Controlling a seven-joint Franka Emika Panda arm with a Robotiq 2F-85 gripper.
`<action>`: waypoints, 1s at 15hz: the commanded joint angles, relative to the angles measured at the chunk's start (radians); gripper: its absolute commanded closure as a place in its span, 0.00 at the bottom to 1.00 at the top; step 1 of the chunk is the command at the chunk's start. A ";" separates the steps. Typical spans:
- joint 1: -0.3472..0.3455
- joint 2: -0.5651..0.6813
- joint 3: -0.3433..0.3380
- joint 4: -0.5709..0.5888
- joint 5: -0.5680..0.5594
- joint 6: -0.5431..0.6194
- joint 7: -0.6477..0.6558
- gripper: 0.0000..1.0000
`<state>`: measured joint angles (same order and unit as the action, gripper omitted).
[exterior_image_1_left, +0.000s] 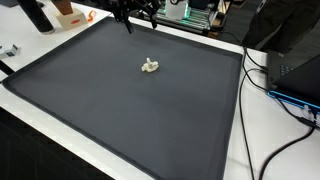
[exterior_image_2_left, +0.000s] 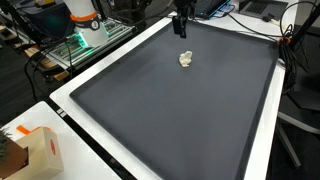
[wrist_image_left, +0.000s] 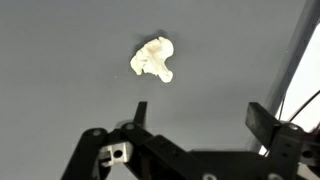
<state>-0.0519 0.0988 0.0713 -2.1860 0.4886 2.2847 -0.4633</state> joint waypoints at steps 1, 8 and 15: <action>-0.004 -0.046 -0.023 -0.106 0.147 0.078 0.032 0.00; -0.005 -0.025 -0.061 -0.198 0.364 0.192 0.135 0.00; -0.014 0.036 -0.095 -0.211 0.434 0.183 0.362 0.00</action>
<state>-0.0577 0.1112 -0.0128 -2.3919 0.8813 2.4910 -0.1795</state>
